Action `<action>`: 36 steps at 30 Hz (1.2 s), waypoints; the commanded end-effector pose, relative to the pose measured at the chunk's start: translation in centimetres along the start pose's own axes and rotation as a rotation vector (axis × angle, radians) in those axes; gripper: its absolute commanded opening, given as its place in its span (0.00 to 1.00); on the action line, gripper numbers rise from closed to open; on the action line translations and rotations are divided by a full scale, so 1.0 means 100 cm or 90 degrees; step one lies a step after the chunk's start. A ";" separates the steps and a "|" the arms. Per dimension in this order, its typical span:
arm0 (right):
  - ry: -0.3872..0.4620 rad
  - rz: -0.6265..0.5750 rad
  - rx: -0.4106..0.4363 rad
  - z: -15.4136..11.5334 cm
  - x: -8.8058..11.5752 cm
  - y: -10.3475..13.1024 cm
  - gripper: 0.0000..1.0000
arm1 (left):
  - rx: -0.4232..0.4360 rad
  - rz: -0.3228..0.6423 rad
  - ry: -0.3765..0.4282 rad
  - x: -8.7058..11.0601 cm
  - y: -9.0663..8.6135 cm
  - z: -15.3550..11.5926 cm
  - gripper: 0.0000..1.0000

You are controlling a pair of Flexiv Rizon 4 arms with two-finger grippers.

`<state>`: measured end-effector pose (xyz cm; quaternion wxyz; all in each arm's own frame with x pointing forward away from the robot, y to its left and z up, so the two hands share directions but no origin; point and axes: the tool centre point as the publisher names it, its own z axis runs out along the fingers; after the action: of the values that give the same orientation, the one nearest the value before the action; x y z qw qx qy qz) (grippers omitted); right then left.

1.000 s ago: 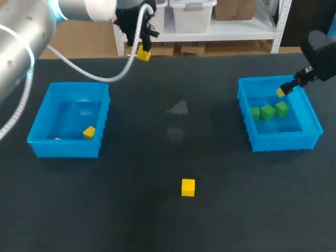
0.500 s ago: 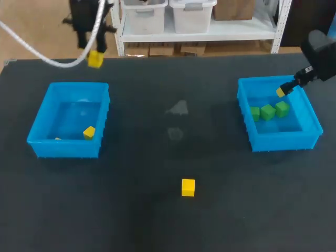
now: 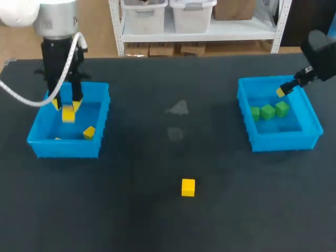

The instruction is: Put the green cubes in the right bin and the yellow cubes in the left bin.

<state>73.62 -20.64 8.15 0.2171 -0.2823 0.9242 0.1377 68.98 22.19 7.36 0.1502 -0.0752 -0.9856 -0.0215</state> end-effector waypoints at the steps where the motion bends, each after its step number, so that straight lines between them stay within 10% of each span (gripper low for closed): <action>1: -0.001 0.000 0.000 0.000 0.001 0.000 1.00 | -0.001 0.024 -0.294 0.025 -0.009 0.001 1.00; 13: -0.001 0.000 0.000 0.000 0.001 0.000 1.00 | -0.020 0.256 -0.314 -0.002 -0.088 -0.057 1.00; 25: -0.001 0.000 0.000 0.000 0.001 0.000 1.00 | -0.019 0.511 -0.316 0.026 -0.167 -0.090 1.00; 36: -0.001 0.000 0.000 0.000 0.001 0.000 1.00 | -0.026 0.667 -0.291 0.056 -0.195 -0.085 1.00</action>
<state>73.62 -20.64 8.15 0.2171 -0.2823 0.9242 0.1377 63.61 3.02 16.68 -0.0748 -0.5453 -0.8333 0.0517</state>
